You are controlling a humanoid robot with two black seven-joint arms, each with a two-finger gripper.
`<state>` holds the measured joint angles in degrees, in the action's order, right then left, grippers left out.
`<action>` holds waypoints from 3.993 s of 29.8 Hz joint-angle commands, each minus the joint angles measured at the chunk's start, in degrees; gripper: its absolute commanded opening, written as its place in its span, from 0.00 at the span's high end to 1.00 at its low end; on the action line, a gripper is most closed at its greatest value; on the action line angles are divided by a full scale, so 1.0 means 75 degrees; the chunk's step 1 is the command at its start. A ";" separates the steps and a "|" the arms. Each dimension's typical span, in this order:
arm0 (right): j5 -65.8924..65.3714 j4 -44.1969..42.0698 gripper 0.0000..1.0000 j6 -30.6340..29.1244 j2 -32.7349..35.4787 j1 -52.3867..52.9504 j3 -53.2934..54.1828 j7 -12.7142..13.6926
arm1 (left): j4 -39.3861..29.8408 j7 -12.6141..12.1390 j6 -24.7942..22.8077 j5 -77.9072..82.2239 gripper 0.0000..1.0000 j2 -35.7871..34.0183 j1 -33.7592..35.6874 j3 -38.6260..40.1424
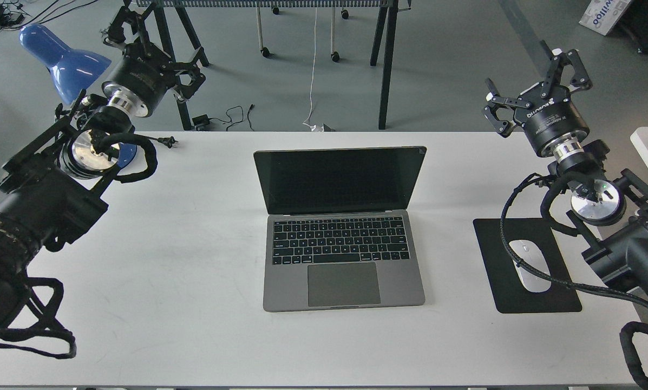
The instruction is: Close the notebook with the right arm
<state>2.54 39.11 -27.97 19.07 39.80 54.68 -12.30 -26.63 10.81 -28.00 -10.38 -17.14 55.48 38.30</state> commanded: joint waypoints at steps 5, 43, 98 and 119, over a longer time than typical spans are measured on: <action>-0.0011 0.0036 0.00 -0.0004 0.0071 -0.0011 -0.0024 0.0011 | 0.0000 0.0082 0.0000 0.0001 0.00 0.0011 -0.0002 -0.0033; -0.0163 0.0397 0.00 0.0859 -0.0609 0.1490 -0.3527 0.0456 | 0.0000 0.0094 0.0000 0.0012 0.00 0.0011 -0.0014 -0.0103; -0.2015 0.1923 0.00 0.1116 -0.0105 -0.0842 -0.4642 0.0444 | 0.0000 0.0094 0.0000 0.0036 0.00 0.0011 -0.0026 -0.0115; -0.2097 0.1571 0.00 0.1233 -0.0269 -0.0760 -0.4900 0.0456 | 0.0000 0.0094 0.0000 0.0036 0.00 0.0011 -0.0026 -0.0115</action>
<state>-13.26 50.89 -19.00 17.05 34.11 17.95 -8.87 -26.63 11.52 -28.00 -10.11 -17.05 55.28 37.44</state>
